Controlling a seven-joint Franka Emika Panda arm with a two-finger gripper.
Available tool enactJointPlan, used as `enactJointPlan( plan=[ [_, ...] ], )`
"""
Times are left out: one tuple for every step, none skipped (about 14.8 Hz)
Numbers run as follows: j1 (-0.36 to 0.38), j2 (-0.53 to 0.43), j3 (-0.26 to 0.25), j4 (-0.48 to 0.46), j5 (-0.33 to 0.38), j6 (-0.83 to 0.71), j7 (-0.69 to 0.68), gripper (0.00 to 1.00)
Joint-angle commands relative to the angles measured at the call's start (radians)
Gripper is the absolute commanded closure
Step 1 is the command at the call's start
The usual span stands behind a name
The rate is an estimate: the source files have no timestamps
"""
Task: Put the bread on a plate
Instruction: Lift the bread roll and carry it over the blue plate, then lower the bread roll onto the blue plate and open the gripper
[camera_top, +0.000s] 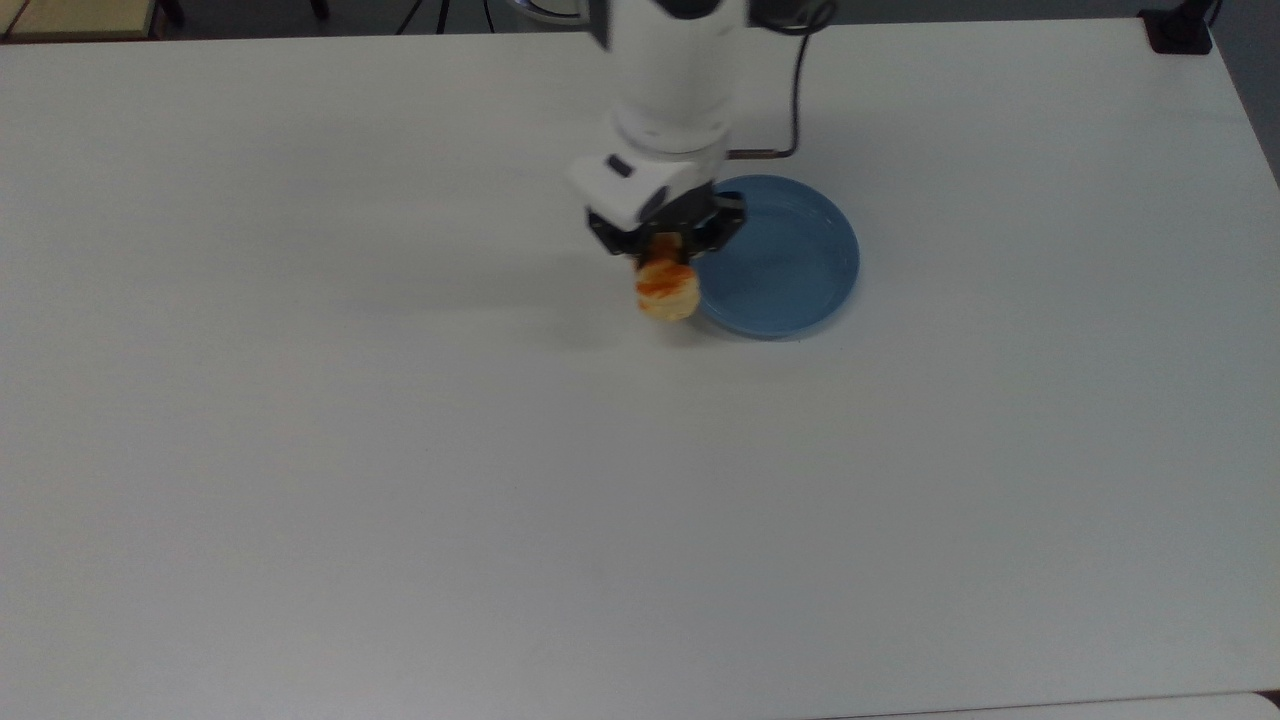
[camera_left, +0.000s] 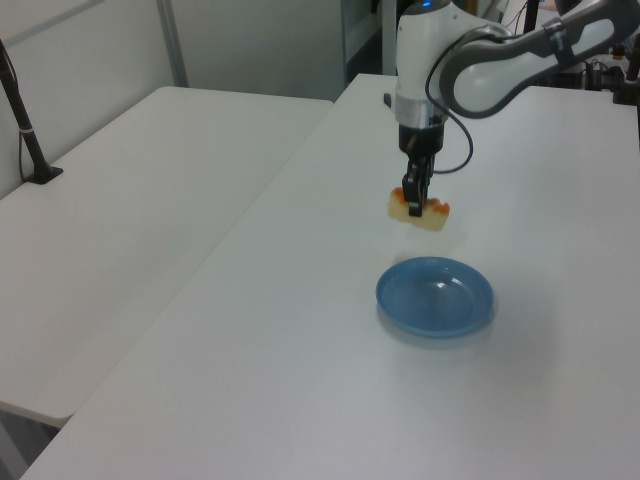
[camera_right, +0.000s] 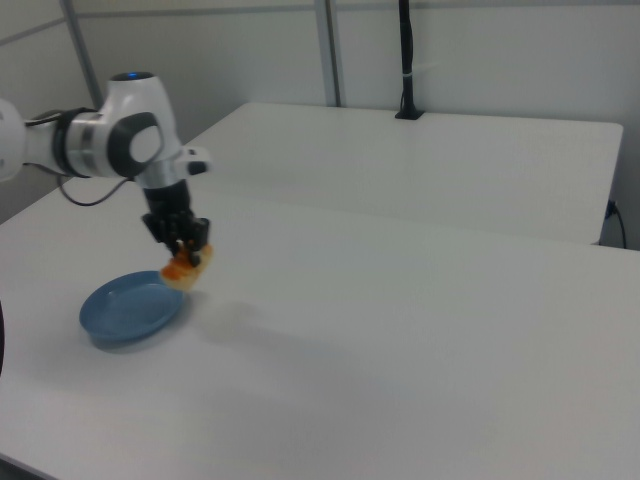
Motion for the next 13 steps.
enactJointPlan(
  plan=[
    [0.112,0.002,-0.004,-0.004,0.010,-0.020,0.096,0.60],
    [0.132,0.011,0.007,-0.006,0.010,-0.020,0.110,0.59],
    [0.136,0.019,0.027,-0.005,0.010,-0.020,0.125,0.58],
    [0.136,0.025,0.045,-0.006,0.010,-0.019,0.144,0.58],
    [0.138,0.038,0.052,-0.006,0.010,-0.019,0.154,0.57],
    [0.139,0.054,0.052,-0.005,0.008,-0.014,0.154,0.55],
    [0.139,0.061,0.052,-0.001,0.008,-0.012,0.154,0.48],
    [0.139,0.059,0.052,-0.001,0.001,-0.012,0.153,0.09],
    [0.139,0.059,0.053,-0.003,-0.007,-0.015,0.147,0.00],
    [0.139,0.059,0.053,-0.003,-0.012,-0.017,0.145,0.00],
    [0.139,0.058,0.053,-0.003,-0.016,-0.019,0.145,0.00],
    [0.139,0.058,0.053,-0.003,-0.018,-0.019,0.147,0.00],
    [0.139,0.053,0.059,0.000,-0.027,-0.026,0.151,0.00]
  ],
)
